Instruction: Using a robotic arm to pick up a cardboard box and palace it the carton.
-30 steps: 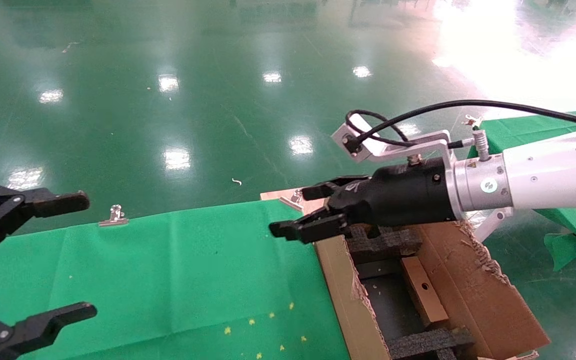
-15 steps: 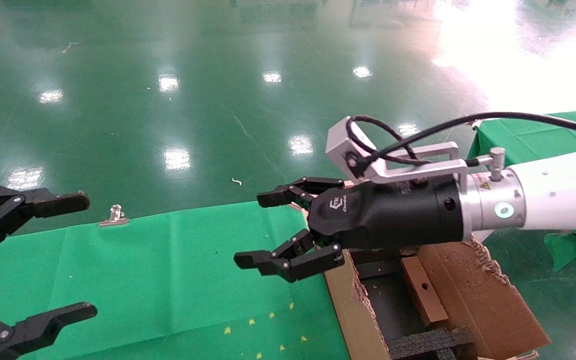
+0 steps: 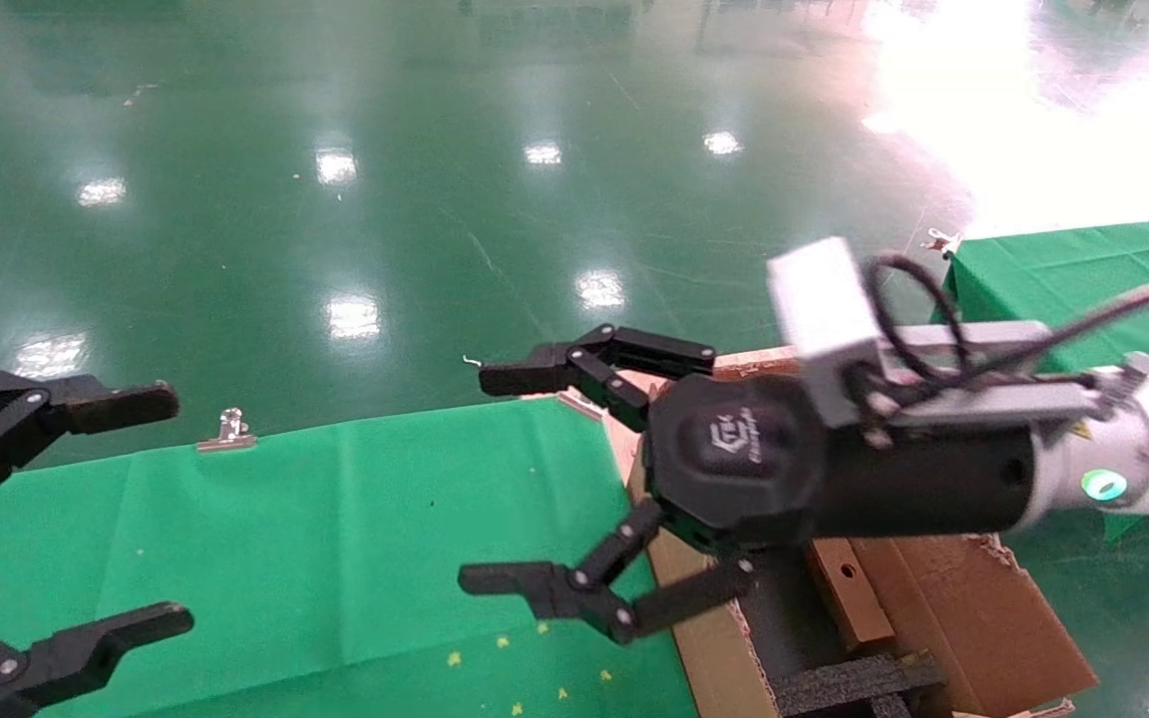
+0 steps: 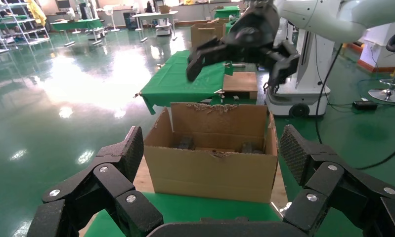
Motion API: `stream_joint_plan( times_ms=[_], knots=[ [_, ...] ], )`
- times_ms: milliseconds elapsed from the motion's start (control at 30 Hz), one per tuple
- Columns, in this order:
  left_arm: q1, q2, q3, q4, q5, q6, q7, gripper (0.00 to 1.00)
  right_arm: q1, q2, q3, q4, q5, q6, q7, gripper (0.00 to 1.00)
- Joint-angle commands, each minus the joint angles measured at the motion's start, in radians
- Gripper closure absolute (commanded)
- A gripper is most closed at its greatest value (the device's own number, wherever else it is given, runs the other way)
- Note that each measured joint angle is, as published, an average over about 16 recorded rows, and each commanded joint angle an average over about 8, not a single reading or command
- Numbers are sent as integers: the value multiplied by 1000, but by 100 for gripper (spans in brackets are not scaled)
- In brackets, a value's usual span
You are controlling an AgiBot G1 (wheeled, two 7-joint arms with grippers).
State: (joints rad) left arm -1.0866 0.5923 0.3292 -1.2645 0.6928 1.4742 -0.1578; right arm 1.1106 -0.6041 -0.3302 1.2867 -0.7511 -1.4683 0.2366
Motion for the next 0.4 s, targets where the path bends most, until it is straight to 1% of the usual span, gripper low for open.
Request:
stream_joint_plan(
  times_ms=[33,200,400],
  knots=[
    [0,0,0,0,0,0,0,0,-35,-7,51,-2,20,-26,-46,0],
    [0,0,0,0,0,0,0,0,-69,-13,102,-5,39,-49,-77,0],
    [0,0,0,0,0,0,0,0,-63,-13,92,-5,37,-46,-69,0]
  ],
)
